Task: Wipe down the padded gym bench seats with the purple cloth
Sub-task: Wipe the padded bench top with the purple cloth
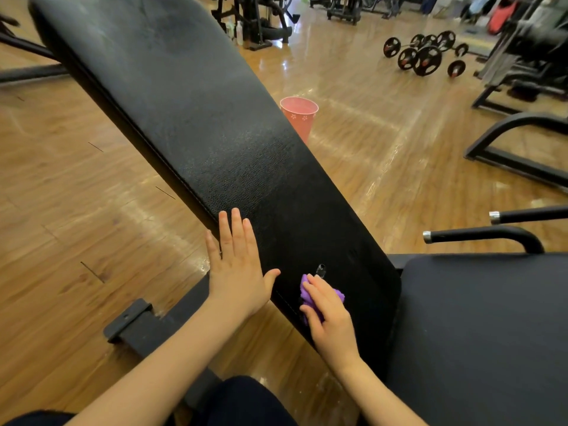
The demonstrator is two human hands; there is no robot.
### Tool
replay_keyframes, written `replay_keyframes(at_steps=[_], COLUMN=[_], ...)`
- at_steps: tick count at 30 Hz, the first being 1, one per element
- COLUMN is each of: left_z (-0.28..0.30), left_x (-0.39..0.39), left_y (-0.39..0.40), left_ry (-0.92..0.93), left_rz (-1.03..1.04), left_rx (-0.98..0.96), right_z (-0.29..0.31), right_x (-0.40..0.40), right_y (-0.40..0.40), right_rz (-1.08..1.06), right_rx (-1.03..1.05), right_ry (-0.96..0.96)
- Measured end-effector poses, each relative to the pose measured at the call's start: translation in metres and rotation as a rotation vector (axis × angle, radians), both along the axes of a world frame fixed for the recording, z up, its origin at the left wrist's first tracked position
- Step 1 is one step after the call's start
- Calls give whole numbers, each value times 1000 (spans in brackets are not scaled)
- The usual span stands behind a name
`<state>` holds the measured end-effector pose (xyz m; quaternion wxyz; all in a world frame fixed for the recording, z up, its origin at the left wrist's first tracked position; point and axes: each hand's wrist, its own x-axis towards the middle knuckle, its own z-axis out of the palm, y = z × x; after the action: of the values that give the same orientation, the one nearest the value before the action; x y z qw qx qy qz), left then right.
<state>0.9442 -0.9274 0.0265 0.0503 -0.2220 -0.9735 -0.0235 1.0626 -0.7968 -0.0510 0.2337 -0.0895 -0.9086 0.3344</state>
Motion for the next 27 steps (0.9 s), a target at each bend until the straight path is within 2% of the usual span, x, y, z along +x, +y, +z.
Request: replay_keyframes(at_steps=[5,11,13,17,22,25,27], left_z=[-10,-20,-22,-25,-22,-14,-10], left_x=[2,0,0,-3,0,3,5], left_y=[3,2,2,1,2,4,8], left_ry=[127,213,208,224,185,137,114], left_rz=[0,-21,-21,-41,-30,7,40], left_rx=[27,-1,19,49,40,6,-9], right_z=[0,-7,-7,3,22,38,41], right_x=[-6,-5,-20,-62,-103,-130,-144], right_y=[3,48,71,125,164,162,154], right_rz=[47,131,97,-147,-141,-221,-192], right_rx=[-12,63,82,-97,-154,-335,-331], right_ry=[12,-30,-32,-95,-174,-98,-68])
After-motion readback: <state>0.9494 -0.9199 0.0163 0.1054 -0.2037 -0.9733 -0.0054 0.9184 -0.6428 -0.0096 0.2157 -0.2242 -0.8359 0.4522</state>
